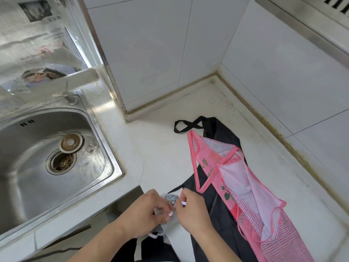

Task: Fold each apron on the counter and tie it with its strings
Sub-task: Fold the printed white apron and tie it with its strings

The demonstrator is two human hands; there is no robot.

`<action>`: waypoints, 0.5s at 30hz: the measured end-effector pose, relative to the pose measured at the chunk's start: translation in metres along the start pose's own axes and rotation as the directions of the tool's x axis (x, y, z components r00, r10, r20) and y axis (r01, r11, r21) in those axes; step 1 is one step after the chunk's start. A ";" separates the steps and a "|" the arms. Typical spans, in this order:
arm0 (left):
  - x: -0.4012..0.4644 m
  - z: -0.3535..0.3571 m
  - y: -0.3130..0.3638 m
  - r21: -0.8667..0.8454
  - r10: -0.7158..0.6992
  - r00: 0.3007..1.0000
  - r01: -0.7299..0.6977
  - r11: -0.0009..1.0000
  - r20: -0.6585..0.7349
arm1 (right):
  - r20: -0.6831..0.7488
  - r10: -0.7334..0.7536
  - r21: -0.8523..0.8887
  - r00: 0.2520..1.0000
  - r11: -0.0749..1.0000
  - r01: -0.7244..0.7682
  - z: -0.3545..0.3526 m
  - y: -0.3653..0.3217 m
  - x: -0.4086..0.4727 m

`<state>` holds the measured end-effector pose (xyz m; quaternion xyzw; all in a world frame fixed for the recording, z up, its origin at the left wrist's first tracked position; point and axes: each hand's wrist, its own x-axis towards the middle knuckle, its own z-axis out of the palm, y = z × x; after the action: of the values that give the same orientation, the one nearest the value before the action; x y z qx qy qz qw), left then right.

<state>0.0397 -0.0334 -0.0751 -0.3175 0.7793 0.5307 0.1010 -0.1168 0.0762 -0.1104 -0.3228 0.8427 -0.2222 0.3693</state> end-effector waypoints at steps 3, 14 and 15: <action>0.001 -0.002 0.003 -0.039 -0.055 0.995 0.052 0.998 -0.081 | 0.046 -0.008 0.037 0.999 0.999 0.006 0.000 0.001 0.000; 0.004 0.008 -0.011 -0.157 -0.243 0.948 0.214 0.964 -0.204 | 0.205 0.095 0.236 0.974 0.961 -0.144 0.001 -0.003 -0.007; 0.002 0.008 -0.011 -0.155 -0.238 0.948 0.208 0.966 -0.209 | 0.201 0.105 0.239 0.974 0.959 -0.153 0.001 -0.004 -0.007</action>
<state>0.0432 -0.0296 -0.0880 -0.4680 0.7083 0.5261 0.0501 -0.1112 0.0780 -0.1053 -0.2365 0.7885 -0.2719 0.4985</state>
